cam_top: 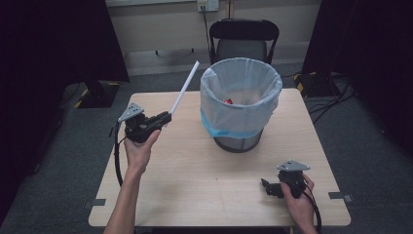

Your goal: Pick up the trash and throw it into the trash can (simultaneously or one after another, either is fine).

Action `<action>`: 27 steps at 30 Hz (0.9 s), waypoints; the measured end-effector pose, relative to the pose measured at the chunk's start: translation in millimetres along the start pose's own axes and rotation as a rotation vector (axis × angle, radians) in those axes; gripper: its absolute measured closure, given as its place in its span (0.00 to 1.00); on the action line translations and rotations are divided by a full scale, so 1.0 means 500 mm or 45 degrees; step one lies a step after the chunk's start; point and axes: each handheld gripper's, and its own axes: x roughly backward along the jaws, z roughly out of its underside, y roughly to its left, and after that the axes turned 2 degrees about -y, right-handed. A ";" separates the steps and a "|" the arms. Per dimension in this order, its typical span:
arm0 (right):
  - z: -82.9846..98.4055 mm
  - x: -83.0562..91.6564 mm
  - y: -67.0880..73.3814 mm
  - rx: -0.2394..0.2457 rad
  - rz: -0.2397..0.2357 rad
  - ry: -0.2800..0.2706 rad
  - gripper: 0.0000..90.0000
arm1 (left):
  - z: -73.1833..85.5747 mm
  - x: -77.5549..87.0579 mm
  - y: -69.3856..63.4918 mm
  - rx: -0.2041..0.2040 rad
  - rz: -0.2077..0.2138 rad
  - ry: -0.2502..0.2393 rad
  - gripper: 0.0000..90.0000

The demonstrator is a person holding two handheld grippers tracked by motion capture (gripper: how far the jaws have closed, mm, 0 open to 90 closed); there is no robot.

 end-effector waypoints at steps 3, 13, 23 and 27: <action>0.000 0.000 0.000 0.000 0.000 0.000 0.09 | -0.019 0.001 -0.003 -0.004 0.008 -0.022 0.89; 0.000 0.000 0.000 0.000 0.000 0.000 0.09 | -0.066 -0.005 -0.030 -0.038 0.045 -0.082 0.89; 0.000 0.000 0.000 0.000 0.000 0.001 0.09 | -0.116 -0.025 -0.068 -0.085 0.120 -0.123 0.89; 0.000 0.000 0.000 0.000 0.000 0.000 0.09 | -0.131 -0.036 -0.077 -0.096 0.135 -0.126 0.89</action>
